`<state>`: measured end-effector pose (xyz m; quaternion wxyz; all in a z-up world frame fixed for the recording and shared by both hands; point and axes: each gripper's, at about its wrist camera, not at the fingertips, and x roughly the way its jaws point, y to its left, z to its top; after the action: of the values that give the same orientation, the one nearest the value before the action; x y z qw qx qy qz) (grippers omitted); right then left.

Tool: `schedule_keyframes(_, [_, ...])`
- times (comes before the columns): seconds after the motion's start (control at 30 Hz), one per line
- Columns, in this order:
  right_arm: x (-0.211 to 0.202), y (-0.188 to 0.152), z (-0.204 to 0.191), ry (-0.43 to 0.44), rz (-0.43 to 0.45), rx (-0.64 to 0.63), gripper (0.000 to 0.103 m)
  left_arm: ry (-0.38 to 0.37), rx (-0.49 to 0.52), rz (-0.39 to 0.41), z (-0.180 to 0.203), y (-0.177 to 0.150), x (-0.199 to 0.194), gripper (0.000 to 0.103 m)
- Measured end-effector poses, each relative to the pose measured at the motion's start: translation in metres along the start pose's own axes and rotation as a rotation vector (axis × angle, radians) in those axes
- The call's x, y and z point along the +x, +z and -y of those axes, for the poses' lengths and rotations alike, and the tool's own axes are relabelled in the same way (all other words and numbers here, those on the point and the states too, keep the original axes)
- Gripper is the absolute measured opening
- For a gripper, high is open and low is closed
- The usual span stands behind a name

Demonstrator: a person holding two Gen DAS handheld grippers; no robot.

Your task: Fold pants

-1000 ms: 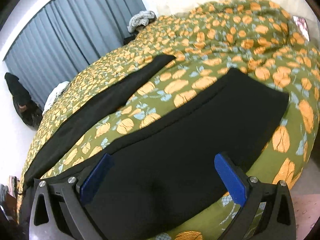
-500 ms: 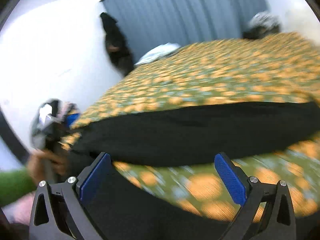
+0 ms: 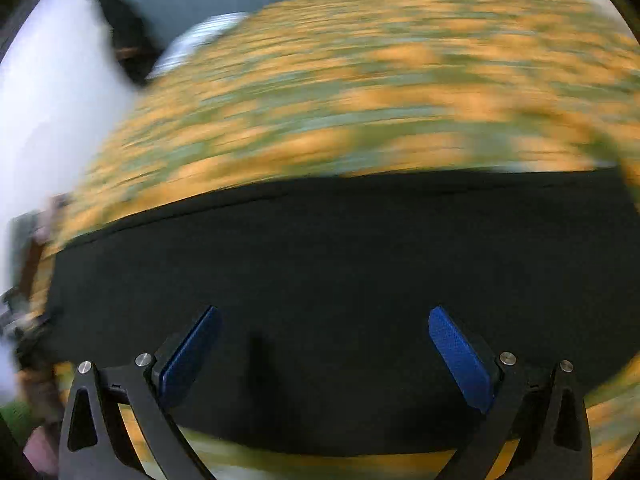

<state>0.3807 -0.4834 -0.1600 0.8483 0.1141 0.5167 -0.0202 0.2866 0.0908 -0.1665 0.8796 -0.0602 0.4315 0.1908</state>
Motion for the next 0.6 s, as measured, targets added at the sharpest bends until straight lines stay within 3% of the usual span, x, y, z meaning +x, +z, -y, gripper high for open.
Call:
schedule_keyframes(0.07, [-0.020, 0.018, 0.066, -0.165, 0.027, 0.138, 0.103, 0.003, 0.002, 0.008, 0.003, 0.000, 0.001, 0.103])
schedule_keyframes(0.1, [-0.030, 0.025, 0.087, -0.173, 0.054, 0.185, 0.103, 0.003, 0.002, 0.009, 0.003, 0.002, 0.003, 0.103])
schedule_keyframes(0.17, [-0.049, 0.038, 0.117, -0.128, 0.122, 0.248, 0.103, 0.000, 0.001, 0.010, 0.002, 0.002, 0.004, 0.103])
schedule_keyframes(0.23, [-0.052, 0.051, 0.129, -0.030, 0.141, 0.261, 0.103, 0.001, 0.001, 0.010, 0.002, 0.002, 0.005, 0.103])
schedule_keyframes(0.37, [-0.024, 0.062, 0.120, -0.050, 0.045, 0.206, 0.102, 0.005, 0.004, 0.011, 0.003, 0.001, 0.005, 0.103])
schedule_keyframes(0.4, [-0.018, 0.060, 0.115, -0.035, 0.014, 0.198, 0.096, 0.007, 0.005, 0.012, 0.003, 0.001, 0.006, 0.103])
schedule_keyframes(0.43, [-0.014, 0.057, 0.112, -0.005, -0.022, 0.195, 0.069, 0.009, 0.006, 0.012, 0.004, 0.001, 0.006, 0.103])
schedule_keyframes(0.5, [-0.021, 0.050, 0.109, -0.056, -0.013, 0.153, 0.043, 0.013, 0.009, 0.010, 0.005, 0.001, 0.007, 0.103])
schedule_keyframes(0.53, [-0.032, 0.046, 0.107, -0.060, 0.020, 0.130, 0.016, 0.016, 0.012, 0.008, 0.005, 0.001, 0.008, 0.103])
schedule_keyframes(0.57, [-0.048, 0.040, 0.103, -0.038, 0.064, 0.113, 0.005, 0.019, 0.013, 0.007, 0.006, 0.001, 0.008, 0.103])
schedule_keyframes(0.6, [-0.069, 0.031, 0.101, -0.005, 0.111, 0.095, 0.006, 0.022, 0.016, 0.006, 0.007, 0.002, 0.008, 0.103])
